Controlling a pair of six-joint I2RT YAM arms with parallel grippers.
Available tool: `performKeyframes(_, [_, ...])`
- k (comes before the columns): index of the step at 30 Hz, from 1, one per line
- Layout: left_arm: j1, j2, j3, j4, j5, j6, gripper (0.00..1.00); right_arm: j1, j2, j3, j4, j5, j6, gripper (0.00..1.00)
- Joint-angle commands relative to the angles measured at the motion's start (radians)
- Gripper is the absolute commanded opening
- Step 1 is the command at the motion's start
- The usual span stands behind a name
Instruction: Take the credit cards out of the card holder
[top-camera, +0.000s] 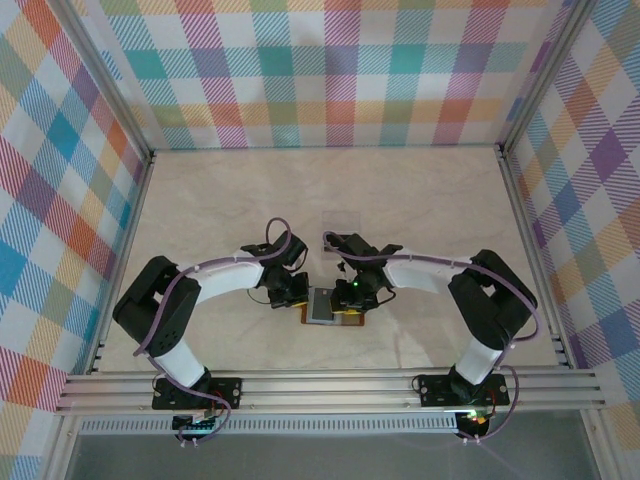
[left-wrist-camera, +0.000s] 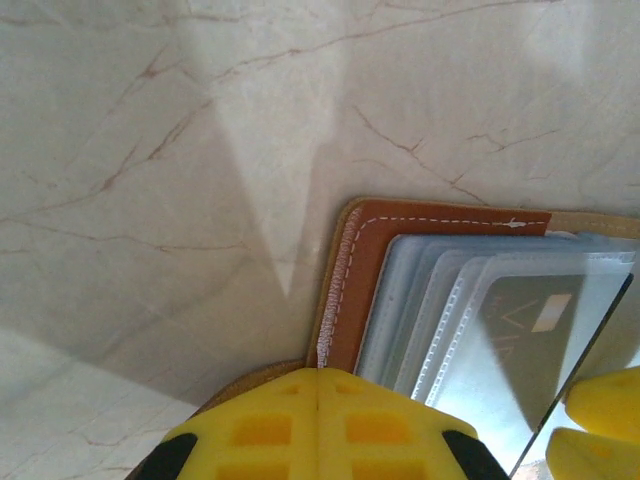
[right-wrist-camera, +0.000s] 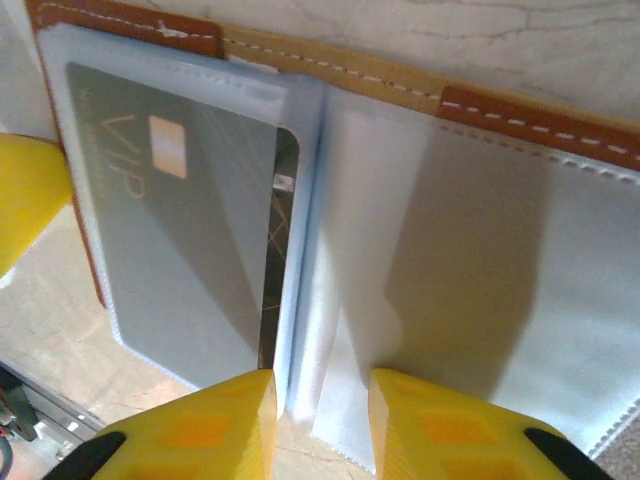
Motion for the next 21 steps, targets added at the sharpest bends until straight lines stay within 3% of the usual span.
performKeyframes(1, [-0.011, -0.023, 0.023, -0.04, -0.038, 0.015, 0.06, -0.008, -0.055, -0.001, 0.026, -0.015, 0.032, 0.31])
performKeyframes(10, [-0.024, -0.069, 0.054, -0.042, 0.005, -0.009, 0.09, -0.048, -0.03, 0.0, 0.127, -0.113, 0.077, 0.28])
performKeyframes(21, [-0.026, 0.014, 0.04, 0.023, 0.055, -0.003, 0.16, -0.069, 0.016, -0.04, 0.207, -0.145, 0.122, 0.24])
